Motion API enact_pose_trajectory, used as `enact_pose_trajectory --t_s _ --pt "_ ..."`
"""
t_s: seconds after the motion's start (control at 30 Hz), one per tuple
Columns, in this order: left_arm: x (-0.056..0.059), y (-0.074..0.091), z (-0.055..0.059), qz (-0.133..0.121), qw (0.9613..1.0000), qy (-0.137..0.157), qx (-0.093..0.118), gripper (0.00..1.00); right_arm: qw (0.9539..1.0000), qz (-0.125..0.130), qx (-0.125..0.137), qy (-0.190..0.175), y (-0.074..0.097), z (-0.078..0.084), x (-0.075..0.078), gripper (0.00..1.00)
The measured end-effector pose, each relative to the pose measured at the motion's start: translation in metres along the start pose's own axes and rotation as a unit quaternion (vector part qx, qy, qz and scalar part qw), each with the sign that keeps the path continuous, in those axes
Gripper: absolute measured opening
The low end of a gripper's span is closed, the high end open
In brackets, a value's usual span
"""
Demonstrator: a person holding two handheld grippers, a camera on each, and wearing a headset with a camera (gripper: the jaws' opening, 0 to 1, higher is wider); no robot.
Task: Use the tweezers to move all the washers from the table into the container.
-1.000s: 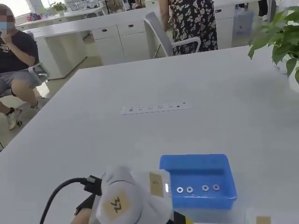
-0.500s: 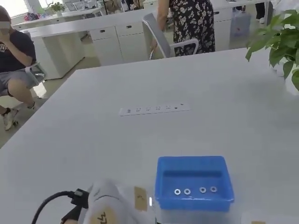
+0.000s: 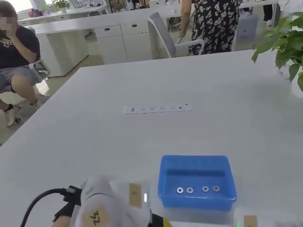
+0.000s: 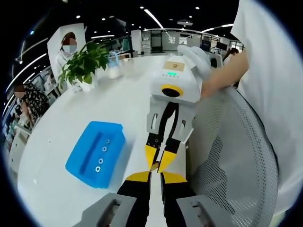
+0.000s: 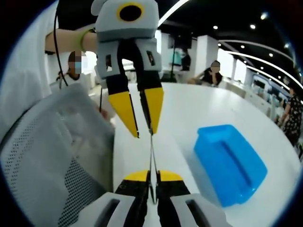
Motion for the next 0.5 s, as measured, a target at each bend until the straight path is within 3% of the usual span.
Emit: enact_pose_trajectory --t_s 0.3,0.5 --pt "-0.0050 0.0051 -0.0006 -0.015 0.9998 -0.012 -0.004 0.05 0.9999 -0.004 -0.002 0.011 -0.0009 -0.0006 -0.0008 0.02" --pt "-0.0045 0.0032 -0.0062 0.001 0.9995 -0.031 -0.008 0.01 0.9998 -0.003 -0.006 0.018 -0.0008 -0.0004 -0.0012 0.03"
Point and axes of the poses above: the centre of the closed fingertips' face, and the gripper's own axes: y roughly backward along the fingers, x roughly to its right, z roughly out of its underside, the point moved 6 cm from there along y, roughly backward along the fingers
